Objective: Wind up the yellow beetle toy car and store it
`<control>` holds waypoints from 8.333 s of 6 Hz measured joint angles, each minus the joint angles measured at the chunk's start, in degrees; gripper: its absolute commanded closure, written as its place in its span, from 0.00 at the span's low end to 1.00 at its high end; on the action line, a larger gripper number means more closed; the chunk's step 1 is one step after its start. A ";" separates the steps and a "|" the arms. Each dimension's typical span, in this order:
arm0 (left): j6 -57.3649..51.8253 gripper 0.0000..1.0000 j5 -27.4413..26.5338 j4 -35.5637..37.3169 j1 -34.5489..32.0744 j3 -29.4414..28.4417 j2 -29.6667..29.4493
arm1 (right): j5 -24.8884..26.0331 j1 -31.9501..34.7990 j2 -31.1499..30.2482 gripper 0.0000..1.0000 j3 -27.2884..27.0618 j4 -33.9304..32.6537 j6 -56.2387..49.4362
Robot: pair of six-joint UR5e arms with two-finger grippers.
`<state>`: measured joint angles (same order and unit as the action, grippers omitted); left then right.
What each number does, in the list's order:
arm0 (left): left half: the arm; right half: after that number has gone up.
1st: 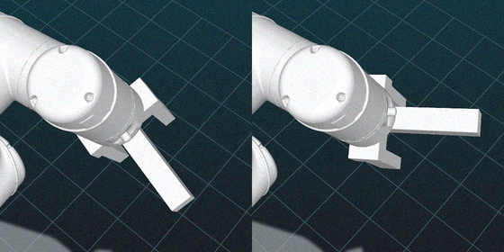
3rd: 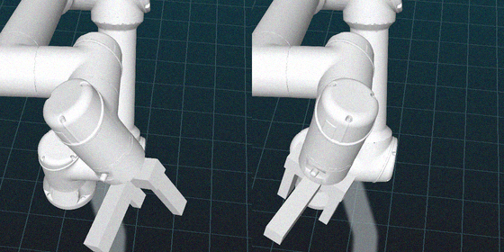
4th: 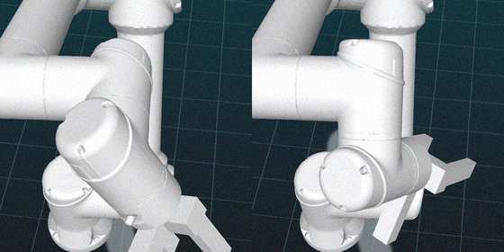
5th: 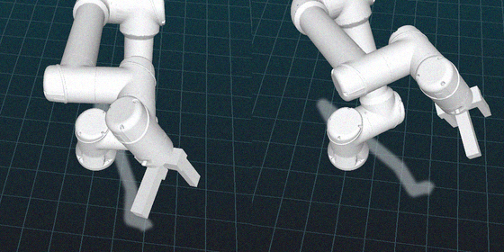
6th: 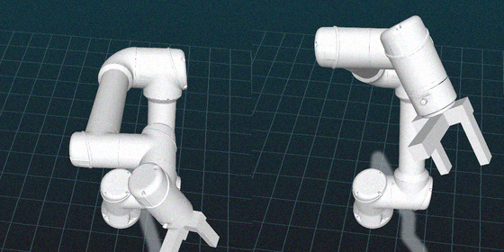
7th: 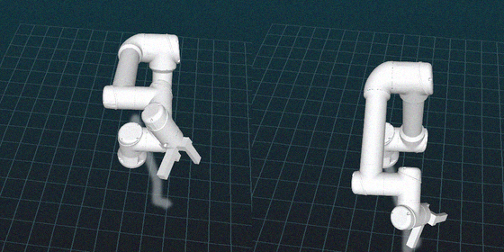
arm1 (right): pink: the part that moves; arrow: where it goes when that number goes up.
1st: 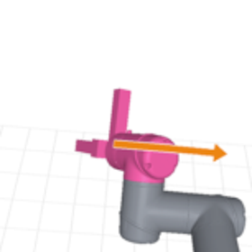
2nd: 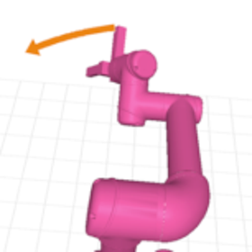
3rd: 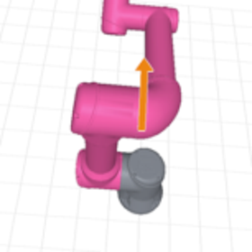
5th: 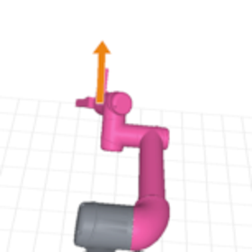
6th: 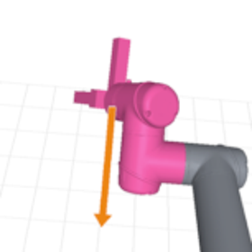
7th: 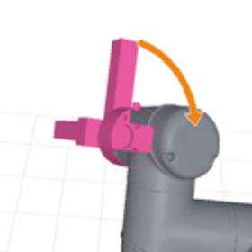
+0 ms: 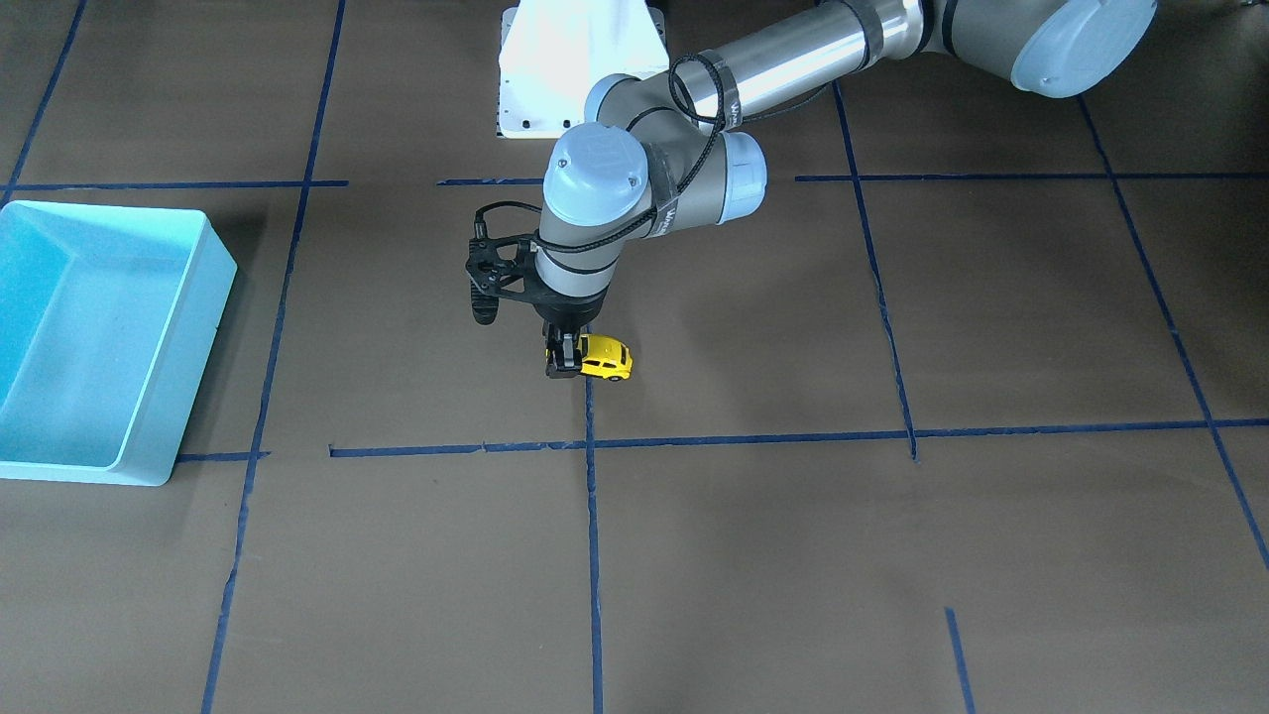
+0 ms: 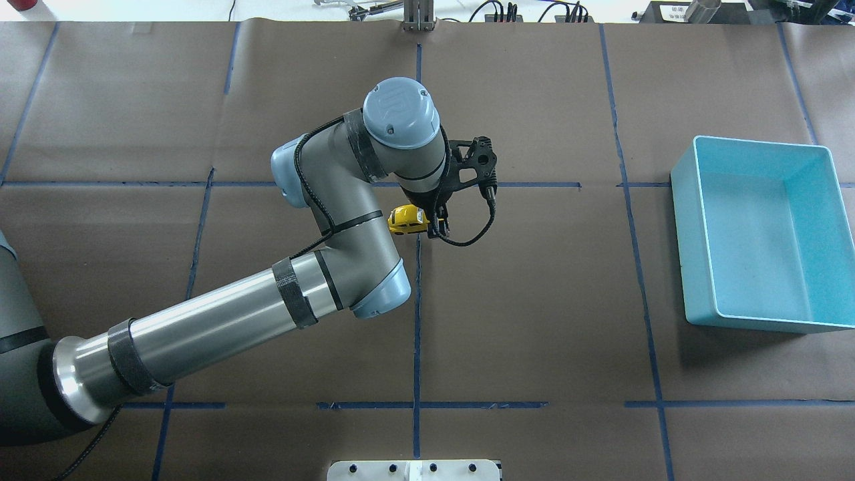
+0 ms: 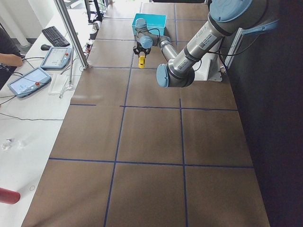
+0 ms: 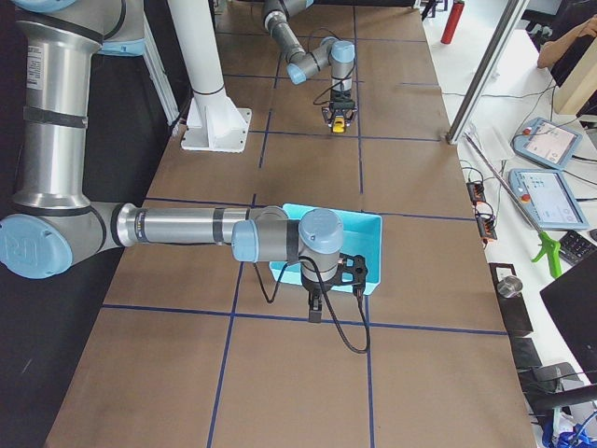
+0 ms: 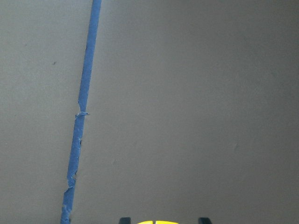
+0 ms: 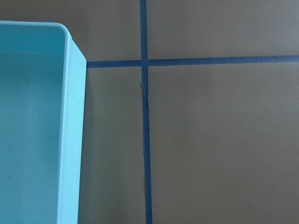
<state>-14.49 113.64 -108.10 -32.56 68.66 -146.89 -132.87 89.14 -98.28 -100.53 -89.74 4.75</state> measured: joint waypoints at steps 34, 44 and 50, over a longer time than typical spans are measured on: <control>-1.53 0.00 3.02 -8.75 -1.87 7.87 15.18 | 0.06 0.07 -0.07 0.00 0.06 -0.07 0.00; -1.63 0.00 3.84 8.09 -15.84 12.59 18.55 | 0.54 0.31 0.38 0.00 0.14 0.00 0.05; 4.69 0.00 11.16 11.67 -38.33 21.37 36.56 | 0.60 -4.75 7.93 0.00 -9.40 -13.81 -0.41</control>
<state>-9.80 124.80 -96.44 -70.89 90.02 -110.33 -132.26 84.39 -90.35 -109.94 -103.55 4.34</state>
